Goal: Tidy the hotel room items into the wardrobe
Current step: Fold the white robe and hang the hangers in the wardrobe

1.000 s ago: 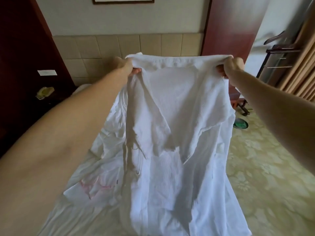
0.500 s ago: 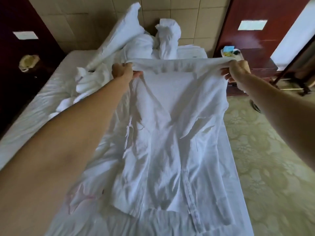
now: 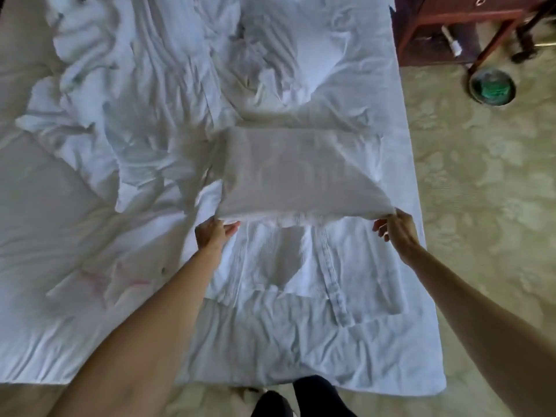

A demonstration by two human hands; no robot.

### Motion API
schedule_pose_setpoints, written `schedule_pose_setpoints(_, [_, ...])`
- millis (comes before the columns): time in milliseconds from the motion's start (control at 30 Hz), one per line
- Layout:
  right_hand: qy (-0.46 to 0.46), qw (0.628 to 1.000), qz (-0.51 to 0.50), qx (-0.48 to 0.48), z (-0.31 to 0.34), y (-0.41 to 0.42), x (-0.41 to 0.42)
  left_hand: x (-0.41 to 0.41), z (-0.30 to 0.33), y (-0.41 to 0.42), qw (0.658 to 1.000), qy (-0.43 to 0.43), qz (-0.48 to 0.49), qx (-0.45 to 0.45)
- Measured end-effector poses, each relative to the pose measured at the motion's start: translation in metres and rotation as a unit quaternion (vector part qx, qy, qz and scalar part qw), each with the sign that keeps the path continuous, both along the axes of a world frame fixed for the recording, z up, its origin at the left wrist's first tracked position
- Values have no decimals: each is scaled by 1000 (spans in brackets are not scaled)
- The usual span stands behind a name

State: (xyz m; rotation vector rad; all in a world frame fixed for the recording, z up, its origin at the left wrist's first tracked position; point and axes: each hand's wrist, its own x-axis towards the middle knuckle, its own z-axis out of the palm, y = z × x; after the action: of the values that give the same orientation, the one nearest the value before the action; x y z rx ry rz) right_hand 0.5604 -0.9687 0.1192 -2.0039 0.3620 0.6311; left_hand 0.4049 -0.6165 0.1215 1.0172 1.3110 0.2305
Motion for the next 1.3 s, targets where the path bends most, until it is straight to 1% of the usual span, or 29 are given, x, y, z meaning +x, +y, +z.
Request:
schedule_pose_setpoints(133, [48, 998, -40, -23, -64, -41, -89, -78, -77, -30, 998, 48, 9, -34])
schedule_pose_setpoints(267, [110, 991, -63, -35, -125, -67, -161, -133, -136, -55, 995, 72, 22, -60])
schedule_pose_setpoints(333, [132, 988, -76, -37, -147, -71, -181, -152, -157, -62, 995, 80, 17, -65])
schedule_pose_setpoints(433, [132, 986, -87, -54, -162, -67, -189, -165, -171, -65, 995, 85, -2, -55])
schedule_pose_setpoints(500, [136, 987, -63, -64, -161, -67, -185, -167, -165, -66, 994, 85, -40, -54])
schedule_pose_setpoints(567, [136, 986, 1, -100, -150, -76, -183, -171, -156, -59, 985, 106, -129, -38])
schedule_pose_setpoints(633, [92, 974, 52, -199, -131, -86, -185, -176, -145, -44, 962, 151, -227, 1])
schedule_pose_setpoints(667, [52, 966, 52, -247, -120, -85, -188, -177, -139, -34, 953, 170, -248, 28])
schedule_pose_setpoints(700, [7, 960, 41, -276, -110, -78, -193, -177, -132, -24, 951, 175, -247, 59])
schedule_pose_setpoints(767, [-83, 958, 23, -273, -94, -46, -206, -170, -120, -3, 948, 184, -224, 134])
schedule_pose_setpoints(833, [-144, 960, 46, -236, -90, 5, -217, -156, -110, 16, 934, 215, -213, 189])
schedule_pose_setpoints(867, [-164, 960, 70, -216, -92, 34, -222, -146, -108, 27, 928, 227, -212, 206])
schedule_pose_setpoints(933, [-203, 954, 122, -181, -99, 97, -227, -124, -108, 49, 928, 212, -207, 226])
schedule_pose_setpoints(1000, [-219, 948, 155, -170, -106, 161, -229, -99, -112, 75, 925, 198, -206, 248])
schedule_pose_setpoints(1067, [-201, 947, 174, -182, -114, 222, -228, -72, -119, 103, 916, 196, -223, 269])
schedule_pose_setpoints(1133, [-154, 951, 175, -203, -124, 272, -226, -46, -121, 125, 910, 183, -246, 279])
schedule_pose_setpoints(1233, [-79, 956, 163, -229, -141, 327, -226, -16, -127, 149, 895, 175, -311, 266])
schedule_pose_setpoints(1300, [-47, 955, 149, -250, -150, 354, -228, 4, -132, 158, 886, 177, -353, 242])
